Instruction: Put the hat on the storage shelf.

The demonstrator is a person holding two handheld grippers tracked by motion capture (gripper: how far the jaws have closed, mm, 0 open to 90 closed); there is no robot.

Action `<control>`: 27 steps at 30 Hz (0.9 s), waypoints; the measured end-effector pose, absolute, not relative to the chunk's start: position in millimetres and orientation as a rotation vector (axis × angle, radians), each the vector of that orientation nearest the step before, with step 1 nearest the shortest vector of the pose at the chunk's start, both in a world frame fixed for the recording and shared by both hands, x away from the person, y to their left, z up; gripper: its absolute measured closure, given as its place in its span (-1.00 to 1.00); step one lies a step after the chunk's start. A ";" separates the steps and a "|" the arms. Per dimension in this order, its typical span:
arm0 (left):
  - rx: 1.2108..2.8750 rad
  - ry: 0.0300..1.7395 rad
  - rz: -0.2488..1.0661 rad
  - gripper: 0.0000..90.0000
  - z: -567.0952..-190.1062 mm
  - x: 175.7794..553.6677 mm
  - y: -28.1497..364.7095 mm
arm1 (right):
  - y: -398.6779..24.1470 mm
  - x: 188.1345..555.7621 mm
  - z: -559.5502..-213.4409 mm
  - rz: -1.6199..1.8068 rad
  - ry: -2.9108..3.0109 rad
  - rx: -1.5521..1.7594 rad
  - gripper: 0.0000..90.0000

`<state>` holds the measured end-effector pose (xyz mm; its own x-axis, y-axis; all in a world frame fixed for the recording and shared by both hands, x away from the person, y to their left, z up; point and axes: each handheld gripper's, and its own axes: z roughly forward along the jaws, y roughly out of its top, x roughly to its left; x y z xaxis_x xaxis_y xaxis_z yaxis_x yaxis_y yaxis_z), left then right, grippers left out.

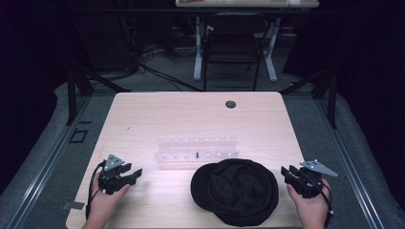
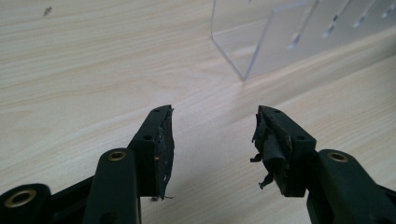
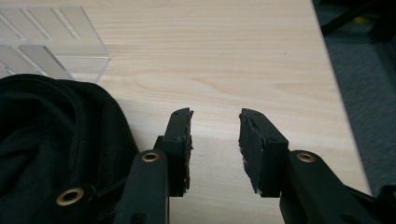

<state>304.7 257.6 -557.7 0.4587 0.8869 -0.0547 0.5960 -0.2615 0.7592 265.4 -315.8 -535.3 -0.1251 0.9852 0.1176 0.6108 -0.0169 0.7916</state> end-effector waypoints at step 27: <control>2.017 1.214 0.541 0.07 -554.0 307.0 248.5 | -313.8 276.1 -481.7 0.946 2.015 1.868 0.58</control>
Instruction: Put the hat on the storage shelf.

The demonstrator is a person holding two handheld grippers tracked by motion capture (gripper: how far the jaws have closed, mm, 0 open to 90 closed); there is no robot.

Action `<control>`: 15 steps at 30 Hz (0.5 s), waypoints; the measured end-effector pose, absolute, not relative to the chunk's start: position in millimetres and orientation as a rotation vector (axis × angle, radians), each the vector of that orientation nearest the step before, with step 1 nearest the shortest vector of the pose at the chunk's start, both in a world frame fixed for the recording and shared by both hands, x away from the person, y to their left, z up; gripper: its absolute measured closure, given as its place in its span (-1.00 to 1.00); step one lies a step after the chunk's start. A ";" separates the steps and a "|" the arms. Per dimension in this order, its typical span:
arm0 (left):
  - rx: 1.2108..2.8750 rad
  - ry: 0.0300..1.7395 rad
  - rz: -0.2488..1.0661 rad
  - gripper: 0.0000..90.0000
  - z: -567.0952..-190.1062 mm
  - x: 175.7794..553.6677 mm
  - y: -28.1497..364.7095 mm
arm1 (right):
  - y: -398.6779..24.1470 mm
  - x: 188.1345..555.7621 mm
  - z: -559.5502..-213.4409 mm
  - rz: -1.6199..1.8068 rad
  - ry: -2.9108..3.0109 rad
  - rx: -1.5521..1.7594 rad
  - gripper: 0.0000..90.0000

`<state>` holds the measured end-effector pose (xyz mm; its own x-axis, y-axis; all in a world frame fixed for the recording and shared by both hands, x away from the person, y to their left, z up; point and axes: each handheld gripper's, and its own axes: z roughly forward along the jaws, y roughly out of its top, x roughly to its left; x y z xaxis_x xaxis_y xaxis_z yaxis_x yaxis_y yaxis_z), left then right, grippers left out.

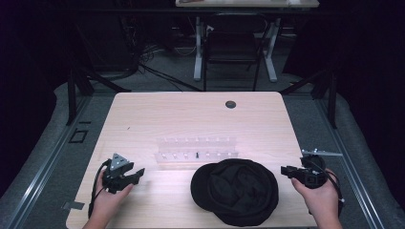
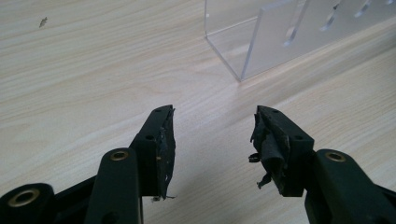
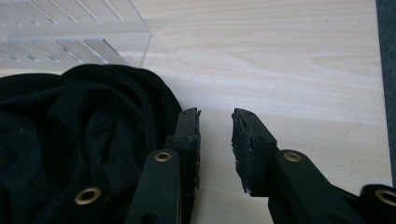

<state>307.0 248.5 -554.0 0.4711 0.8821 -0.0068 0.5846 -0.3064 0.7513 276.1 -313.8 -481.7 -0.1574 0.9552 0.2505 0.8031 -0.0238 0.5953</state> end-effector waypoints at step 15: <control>2.018 1.183 0.525 0.05 -554.4 299.2 247.0 | -304.1 283.3 -465.0 0.794 2.173 1.908 0.52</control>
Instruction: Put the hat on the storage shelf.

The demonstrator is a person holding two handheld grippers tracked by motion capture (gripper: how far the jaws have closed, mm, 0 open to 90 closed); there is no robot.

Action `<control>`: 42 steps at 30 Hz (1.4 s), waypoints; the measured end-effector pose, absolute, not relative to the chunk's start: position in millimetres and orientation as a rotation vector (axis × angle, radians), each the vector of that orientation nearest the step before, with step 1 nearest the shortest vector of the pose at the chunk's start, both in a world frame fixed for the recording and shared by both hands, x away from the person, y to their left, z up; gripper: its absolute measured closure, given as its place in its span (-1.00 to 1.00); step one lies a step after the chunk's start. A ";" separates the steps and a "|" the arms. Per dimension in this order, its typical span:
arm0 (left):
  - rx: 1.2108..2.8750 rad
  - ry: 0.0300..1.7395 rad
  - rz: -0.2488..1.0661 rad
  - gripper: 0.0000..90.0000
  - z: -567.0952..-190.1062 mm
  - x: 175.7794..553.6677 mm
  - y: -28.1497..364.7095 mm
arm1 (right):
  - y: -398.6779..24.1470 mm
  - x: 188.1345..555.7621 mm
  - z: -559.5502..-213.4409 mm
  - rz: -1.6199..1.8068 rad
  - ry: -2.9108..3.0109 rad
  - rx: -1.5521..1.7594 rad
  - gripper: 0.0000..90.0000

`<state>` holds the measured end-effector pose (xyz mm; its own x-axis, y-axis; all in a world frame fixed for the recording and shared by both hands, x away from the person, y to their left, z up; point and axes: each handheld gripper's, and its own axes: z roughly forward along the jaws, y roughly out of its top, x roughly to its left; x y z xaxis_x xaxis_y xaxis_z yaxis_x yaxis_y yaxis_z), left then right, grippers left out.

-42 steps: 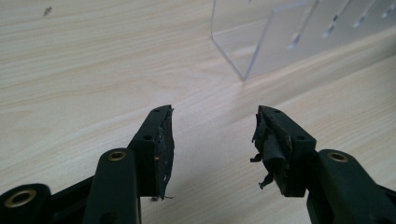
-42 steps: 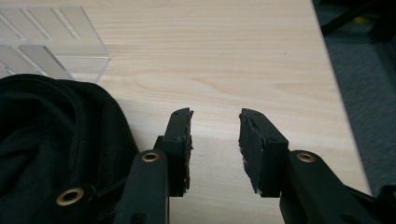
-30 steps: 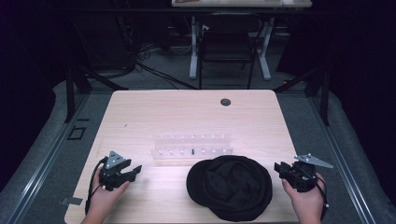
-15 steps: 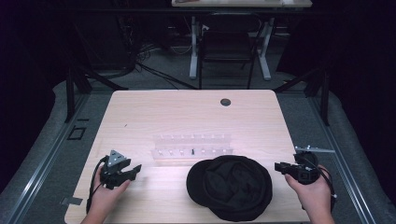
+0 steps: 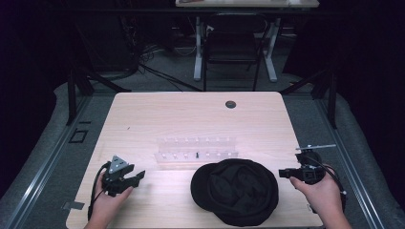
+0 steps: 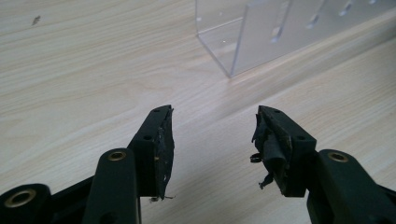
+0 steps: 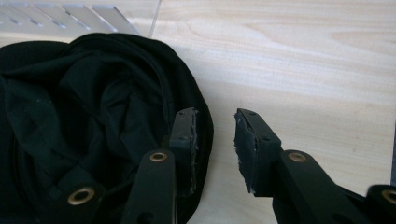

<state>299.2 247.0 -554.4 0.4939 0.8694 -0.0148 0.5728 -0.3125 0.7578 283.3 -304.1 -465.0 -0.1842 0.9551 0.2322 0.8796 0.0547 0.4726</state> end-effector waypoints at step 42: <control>2.044 1.163 0.526 0.05 -555.5 299.0 242.7 | -288.5 316.2 -501.1 0.496 2.427 2.144 0.62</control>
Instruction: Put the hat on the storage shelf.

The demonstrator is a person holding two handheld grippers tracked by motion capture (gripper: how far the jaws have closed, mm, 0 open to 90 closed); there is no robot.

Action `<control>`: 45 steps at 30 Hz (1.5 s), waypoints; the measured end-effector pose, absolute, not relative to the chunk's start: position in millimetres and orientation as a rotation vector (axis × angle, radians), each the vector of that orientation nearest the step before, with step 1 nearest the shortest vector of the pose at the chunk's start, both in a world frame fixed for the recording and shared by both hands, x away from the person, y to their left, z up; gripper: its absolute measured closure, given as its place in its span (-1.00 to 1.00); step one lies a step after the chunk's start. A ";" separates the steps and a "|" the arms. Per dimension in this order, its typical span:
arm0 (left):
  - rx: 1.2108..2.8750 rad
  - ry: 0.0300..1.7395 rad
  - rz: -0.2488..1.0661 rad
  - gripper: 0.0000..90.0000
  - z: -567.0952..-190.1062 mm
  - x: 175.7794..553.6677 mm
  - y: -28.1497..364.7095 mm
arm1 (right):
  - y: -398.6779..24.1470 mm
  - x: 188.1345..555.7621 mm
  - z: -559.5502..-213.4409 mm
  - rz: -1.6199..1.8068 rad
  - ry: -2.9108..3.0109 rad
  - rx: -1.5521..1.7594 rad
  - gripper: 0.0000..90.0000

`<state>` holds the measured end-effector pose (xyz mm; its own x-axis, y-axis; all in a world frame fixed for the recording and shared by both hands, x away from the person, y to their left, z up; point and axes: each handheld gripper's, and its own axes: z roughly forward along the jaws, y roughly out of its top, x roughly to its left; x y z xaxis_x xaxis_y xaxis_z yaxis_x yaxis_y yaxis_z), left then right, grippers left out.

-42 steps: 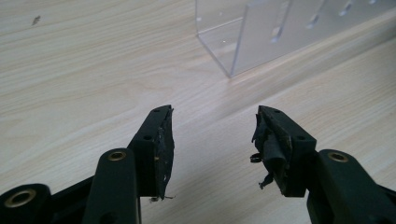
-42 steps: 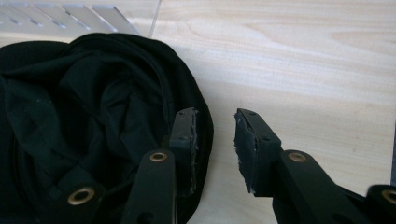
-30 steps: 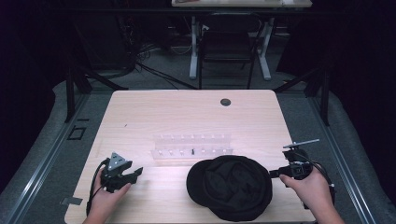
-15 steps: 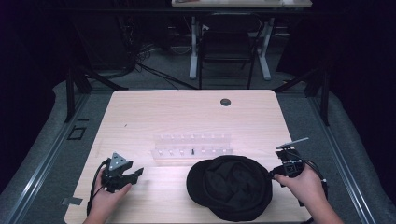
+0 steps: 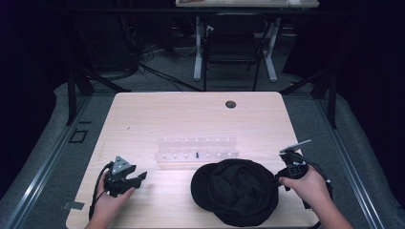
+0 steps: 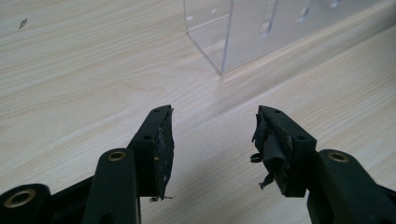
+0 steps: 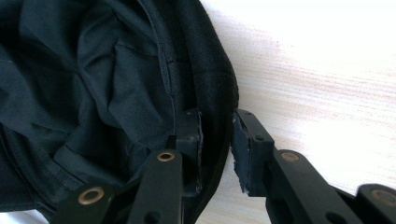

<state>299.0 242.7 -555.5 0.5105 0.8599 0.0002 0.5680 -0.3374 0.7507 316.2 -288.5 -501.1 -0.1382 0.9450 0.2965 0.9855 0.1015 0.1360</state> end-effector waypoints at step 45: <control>2.036 1.173 0.528 0.05 -555.5 298.9 243.9 | -282.2 312.3 -456.3 -0.525 -2.131 -1.877 0.96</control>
